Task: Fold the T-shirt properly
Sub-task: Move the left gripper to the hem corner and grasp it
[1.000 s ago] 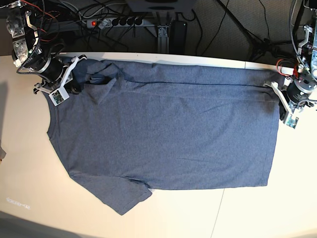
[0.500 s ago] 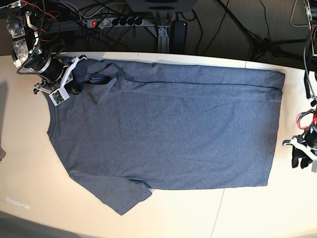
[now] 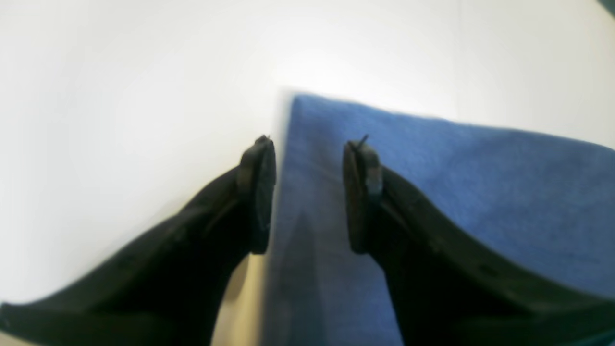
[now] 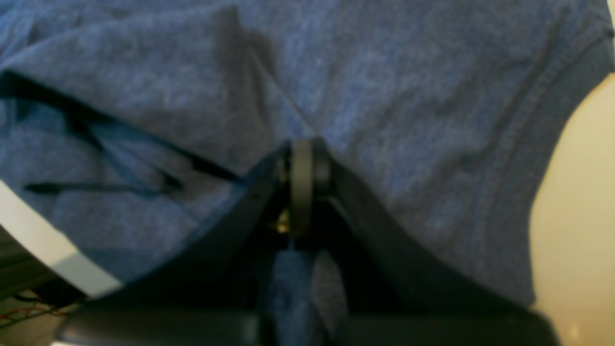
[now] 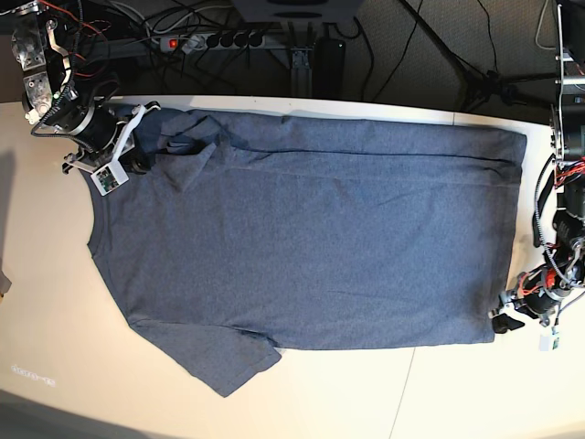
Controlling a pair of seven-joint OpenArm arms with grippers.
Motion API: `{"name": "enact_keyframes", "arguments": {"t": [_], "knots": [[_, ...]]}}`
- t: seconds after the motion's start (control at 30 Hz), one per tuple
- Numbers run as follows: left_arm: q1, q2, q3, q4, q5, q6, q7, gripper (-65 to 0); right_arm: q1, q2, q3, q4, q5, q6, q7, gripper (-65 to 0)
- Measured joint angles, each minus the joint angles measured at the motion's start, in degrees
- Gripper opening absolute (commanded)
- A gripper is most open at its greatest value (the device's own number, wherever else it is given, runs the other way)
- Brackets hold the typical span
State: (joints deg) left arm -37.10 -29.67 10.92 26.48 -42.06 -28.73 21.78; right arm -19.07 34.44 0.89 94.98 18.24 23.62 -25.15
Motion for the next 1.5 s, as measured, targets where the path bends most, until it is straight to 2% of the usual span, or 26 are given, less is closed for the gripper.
{"name": "enact_keyframes", "arguments": {"t": [0.1, 0.4, 0.6, 0.83, 1.13, 1.27, 1.33, 1.43, 1.5], "knots": [[-1.22, 1.27, 0.0, -3.65, 0.24, -0.13, 0.44, -38.1, 0.0, 0.0, 0.0, 0.0, -0.02, 0.0, 0.0, -65.0], [-2.01, 1.27, 0.0, -4.74, 0.11, -0.17, -0.81, -38.1, 0.0, 0.0, 0.02, 0.0, -0.07, 0.0, -0.02, -65.0], [-2.01, 1.57, -0.07, -9.86, 2.82, -0.24, -5.6, -38.1, 0.0, 0.0, 0.0, 0.0, -0.04, 0.0, -0.02, -65.0], [-2.29, 2.25, -0.11, -10.71, 2.56, -0.28, -6.19, -38.1, 0.0, 0.0, 0.02, 0.0, -0.04, 0.0, -0.02, -65.0], [-2.51, 5.73, -0.11, -10.69, 4.26, -0.35, -7.82, -38.1, 0.0, 0.0, 0.02, 0.0, -0.07, 0.0, -0.02, -65.0], [-2.6, 6.03, -0.11, -10.69, 4.52, -0.42, -8.11, -38.4, 0.0, 0.0, 0.02, 0.0, -0.04, 0.0, -0.02, -65.0], [-2.62, 6.05, -0.11, -10.69, 5.14, -0.42, -8.15, -42.3, 0.0, 0.0, 0.0, 0.0, -0.04, 0.0, -0.02, -65.0], [-2.62, 6.1, -0.13, -10.69, 6.82, -0.44, -8.37, -53.8, 0.0, 0.0, 0.02, 0.0, -0.04, 0.0, -0.02, -65.0], [-2.6, 6.19, -0.13, -10.69, 7.34, -0.46, -8.59, -56.3, 0.0, 0.0, 0.02, 0.0, -0.04, 0.0, -0.02, -65.0]]}}
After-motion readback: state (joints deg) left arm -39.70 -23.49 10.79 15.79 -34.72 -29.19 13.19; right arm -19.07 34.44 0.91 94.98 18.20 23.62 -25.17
